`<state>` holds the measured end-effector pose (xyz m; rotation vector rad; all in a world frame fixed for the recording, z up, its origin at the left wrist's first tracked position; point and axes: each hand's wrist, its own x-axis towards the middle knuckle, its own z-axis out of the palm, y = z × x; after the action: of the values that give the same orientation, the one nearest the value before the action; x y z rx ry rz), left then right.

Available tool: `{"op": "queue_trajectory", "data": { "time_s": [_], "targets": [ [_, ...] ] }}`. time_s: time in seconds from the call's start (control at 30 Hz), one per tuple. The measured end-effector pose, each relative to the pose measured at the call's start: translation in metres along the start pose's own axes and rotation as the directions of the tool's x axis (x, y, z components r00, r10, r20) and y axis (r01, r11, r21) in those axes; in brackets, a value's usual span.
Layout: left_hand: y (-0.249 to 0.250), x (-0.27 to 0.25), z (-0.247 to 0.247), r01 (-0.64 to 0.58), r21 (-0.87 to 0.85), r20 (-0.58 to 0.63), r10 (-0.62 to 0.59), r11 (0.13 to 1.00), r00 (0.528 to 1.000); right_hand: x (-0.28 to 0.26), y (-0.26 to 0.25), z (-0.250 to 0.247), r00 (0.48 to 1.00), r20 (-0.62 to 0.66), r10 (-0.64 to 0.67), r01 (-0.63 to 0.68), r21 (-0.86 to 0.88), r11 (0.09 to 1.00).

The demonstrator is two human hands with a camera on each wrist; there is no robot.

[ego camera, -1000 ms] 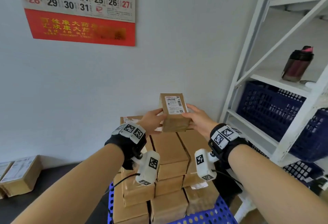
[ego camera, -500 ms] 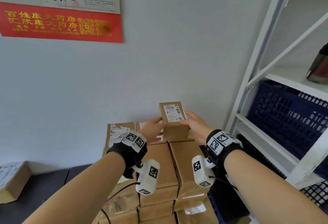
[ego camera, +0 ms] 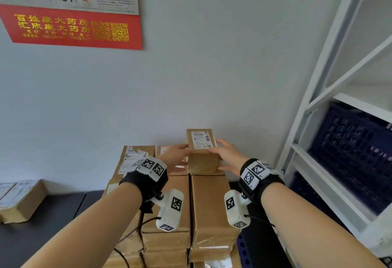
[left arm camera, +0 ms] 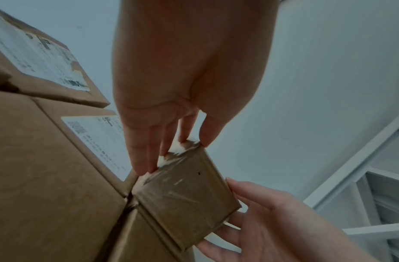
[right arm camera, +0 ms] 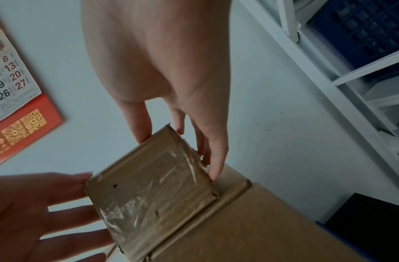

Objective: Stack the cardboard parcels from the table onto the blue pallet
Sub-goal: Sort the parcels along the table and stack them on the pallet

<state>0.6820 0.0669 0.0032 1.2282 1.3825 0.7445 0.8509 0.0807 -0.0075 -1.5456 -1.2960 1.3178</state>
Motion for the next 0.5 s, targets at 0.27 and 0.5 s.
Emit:
{"op": "queue_trajectory", "data": {
  "time_s": [0.27, 0.5],
  "targets": [
    [0.003, -0.009, -0.010, 0.021, 0.022, -0.093, -0.019, 1.000, 0.996, 0.010, -0.017, -0.011, 0.995, -0.005, -0.102, 0.099, -0.195, 0.976],
    [0.021, -0.035, -0.054, -0.052, -0.020, -0.234, 0.045, 0.998, 0.971, 0.001, -0.069, -0.003, 0.971, 0.017, -0.239, 0.237, -0.218, 0.947]
  ]
}}
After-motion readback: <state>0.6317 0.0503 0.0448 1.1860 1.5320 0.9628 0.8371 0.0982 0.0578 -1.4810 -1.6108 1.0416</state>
